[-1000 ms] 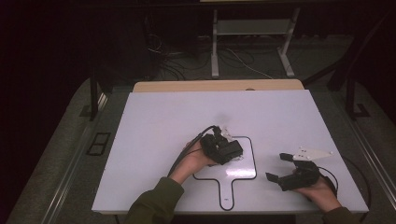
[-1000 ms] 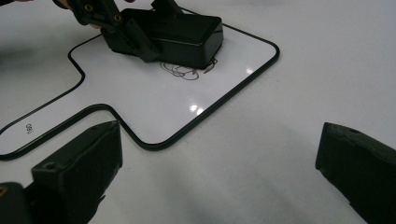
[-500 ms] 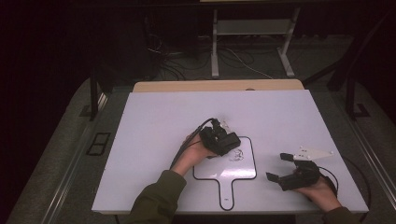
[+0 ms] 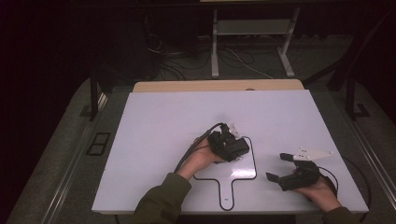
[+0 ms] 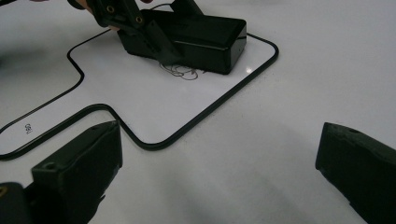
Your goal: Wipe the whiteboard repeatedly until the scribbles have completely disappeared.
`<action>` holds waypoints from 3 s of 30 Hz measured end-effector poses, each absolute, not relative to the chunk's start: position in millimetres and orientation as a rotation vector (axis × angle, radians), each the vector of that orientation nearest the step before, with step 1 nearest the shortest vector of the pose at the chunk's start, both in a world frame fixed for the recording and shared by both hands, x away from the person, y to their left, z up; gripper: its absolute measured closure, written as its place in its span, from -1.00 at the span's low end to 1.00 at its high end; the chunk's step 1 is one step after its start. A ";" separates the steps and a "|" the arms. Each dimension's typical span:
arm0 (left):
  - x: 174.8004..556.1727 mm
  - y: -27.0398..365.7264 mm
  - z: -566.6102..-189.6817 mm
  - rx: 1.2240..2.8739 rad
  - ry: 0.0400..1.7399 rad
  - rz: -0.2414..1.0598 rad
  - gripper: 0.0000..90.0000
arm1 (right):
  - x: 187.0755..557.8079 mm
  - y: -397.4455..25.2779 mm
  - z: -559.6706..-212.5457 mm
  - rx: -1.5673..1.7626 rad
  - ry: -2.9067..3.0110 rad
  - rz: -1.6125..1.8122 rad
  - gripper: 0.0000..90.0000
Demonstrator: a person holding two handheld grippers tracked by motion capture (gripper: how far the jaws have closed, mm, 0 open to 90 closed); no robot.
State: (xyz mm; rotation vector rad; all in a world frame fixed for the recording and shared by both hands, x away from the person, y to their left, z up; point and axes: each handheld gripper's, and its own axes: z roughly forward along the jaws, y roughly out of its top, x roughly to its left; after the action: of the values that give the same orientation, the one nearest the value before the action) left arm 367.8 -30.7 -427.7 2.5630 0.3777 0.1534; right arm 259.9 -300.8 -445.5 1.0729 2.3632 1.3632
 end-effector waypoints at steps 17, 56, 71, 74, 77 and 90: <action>379.8 -35.4 -428.2 2.553 0.398 0.154 -0.13 | 259.7 -301.7 -444.6 1.079 2.355 1.368 -1.00; 399.7 -38.1 -428.0 2.550 0.462 0.184 -0.13 | 258.9 -301.5 -443.9 1.071 2.358 1.370 -1.00; 359.4 -56.3 -428.9 2.558 0.313 0.111 -0.13 | 259.9 -300.4 -443.0 1.072 2.353 1.372 -1.00; 363.2 -54.3 -429.4 2.550 0.332 0.115 -0.12 | 260.5 -298.7 -442.4 1.072 2.352 1.372 -1.00; 371.8 -50.8 -430.8 2.518 0.397 0.129 -0.12 | 261.4 -297.8 -443.0 1.070 2.357 1.369 -1.00; 360.3 -47.6 -429.3 2.548 0.335 0.121 -0.13 | 261.3 -298.4 -442.8 1.075 2.355 1.375 -1.00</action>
State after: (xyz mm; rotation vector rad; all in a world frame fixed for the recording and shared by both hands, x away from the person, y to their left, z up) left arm 360.3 -47.6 -429.3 2.5482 0.3349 0.1214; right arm 261.3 -298.4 -442.8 1.0753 2.3554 1.3748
